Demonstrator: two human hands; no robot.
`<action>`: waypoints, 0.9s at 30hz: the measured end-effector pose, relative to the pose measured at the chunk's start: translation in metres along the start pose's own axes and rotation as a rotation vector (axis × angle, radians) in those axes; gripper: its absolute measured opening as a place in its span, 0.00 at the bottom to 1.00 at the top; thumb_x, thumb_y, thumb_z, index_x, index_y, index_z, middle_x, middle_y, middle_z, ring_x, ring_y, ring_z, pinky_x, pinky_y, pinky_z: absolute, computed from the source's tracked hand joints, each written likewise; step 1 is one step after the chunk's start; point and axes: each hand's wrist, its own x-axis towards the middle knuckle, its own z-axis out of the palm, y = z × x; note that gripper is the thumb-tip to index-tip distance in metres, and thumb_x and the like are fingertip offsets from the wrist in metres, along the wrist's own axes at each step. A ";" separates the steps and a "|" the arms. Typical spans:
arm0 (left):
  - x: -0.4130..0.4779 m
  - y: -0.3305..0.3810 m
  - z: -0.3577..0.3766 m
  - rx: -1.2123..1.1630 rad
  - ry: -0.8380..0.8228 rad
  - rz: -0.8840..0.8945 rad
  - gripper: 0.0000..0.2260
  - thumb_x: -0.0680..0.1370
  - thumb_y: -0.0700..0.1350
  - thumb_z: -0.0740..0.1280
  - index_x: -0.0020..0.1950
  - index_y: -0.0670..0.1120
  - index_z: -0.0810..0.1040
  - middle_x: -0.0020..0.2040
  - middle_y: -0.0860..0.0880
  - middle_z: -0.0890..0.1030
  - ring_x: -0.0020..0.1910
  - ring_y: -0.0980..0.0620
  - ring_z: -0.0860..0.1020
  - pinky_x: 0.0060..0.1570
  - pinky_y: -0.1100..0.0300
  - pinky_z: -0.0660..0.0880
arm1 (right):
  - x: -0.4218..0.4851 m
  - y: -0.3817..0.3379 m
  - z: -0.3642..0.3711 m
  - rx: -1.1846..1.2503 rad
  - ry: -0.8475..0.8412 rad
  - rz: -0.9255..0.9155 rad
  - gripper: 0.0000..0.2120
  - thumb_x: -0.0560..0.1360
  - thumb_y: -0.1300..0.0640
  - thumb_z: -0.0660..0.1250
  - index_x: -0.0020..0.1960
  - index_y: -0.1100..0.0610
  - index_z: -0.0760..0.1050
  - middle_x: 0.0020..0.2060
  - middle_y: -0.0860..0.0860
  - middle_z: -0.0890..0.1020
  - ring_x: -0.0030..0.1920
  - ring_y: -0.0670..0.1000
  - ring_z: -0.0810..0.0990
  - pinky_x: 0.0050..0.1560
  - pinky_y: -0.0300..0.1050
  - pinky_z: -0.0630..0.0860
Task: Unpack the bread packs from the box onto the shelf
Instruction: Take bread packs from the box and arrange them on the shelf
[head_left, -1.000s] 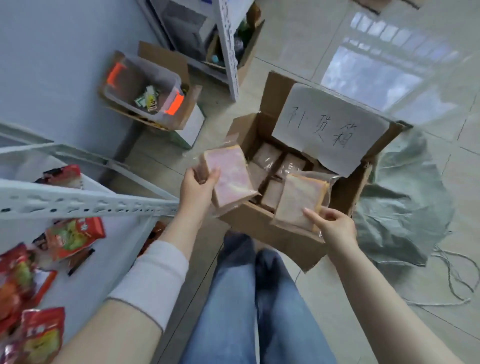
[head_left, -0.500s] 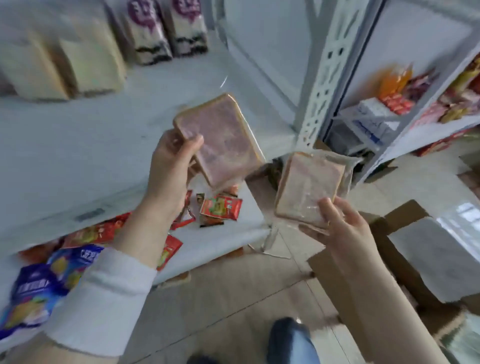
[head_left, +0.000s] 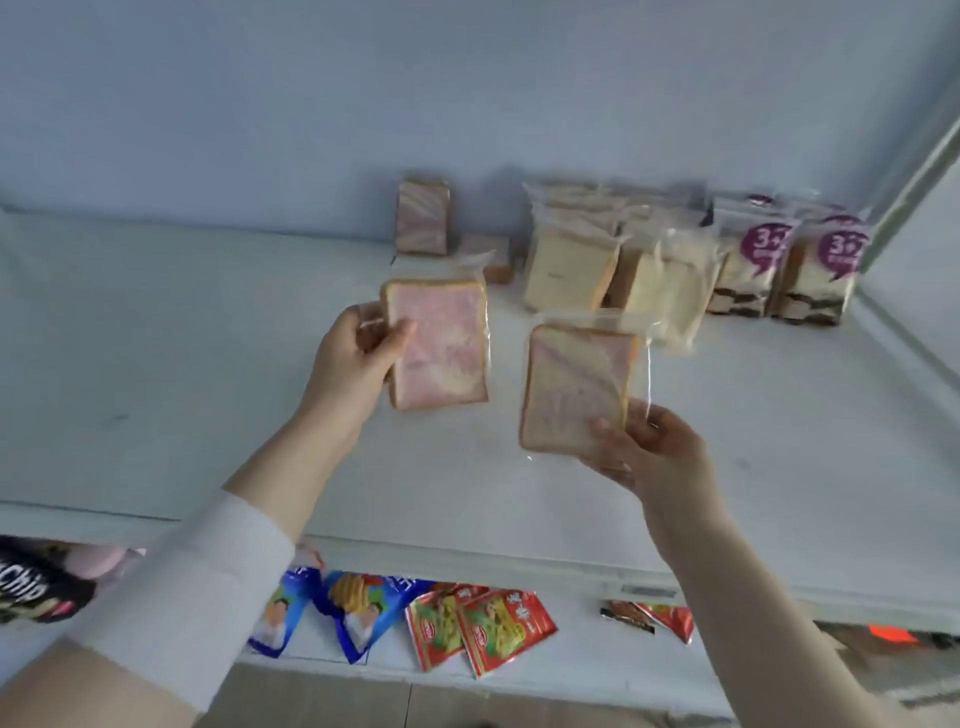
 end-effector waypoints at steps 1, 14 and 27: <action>0.021 -0.006 -0.008 0.037 0.017 0.008 0.11 0.76 0.41 0.66 0.57 0.42 0.73 0.49 0.45 0.79 0.44 0.51 0.78 0.47 0.55 0.77 | 0.017 0.001 0.021 -0.026 0.013 -0.016 0.11 0.71 0.65 0.70 0.52 0.62 0.73 0.42 0.54 0.82 0.42 0.54 0.82 0.46 0.50 0.81; 0.267 -0.085 0.016 0.122 0.115 -0.014 0.10 0.75 0.41 0.68 0.53 0.42 0.72 0.47 0.46 0.77 0.46 0.50 0.75 0.50 0.57 0.72 | 0.231 0.026 0.188 -0.342 0.318 -0.148 0.13 0.75 0.57 0.66 0.56 0.62 0.71 0.51 0.57 0.77 0.52 0.58 0.75 0.51 0.45 0.69; 0.299 -0.095 0.025 0.172 -0.005 -0.026 0.25 0.75 0.42 0.68 0.68 0.37 0.63 0.61 0.38 0.74 0.60 0.45 0.74 0.61 0.58 0.70 | 0.249 0.043 0.218 -0.812 0.539 -0.203 0.26 0.79 0.56 0.57 0.74 0.60 0.54 0.70 0.62 0.63 0.69 0.62 0.61 0.68 0.47 0.53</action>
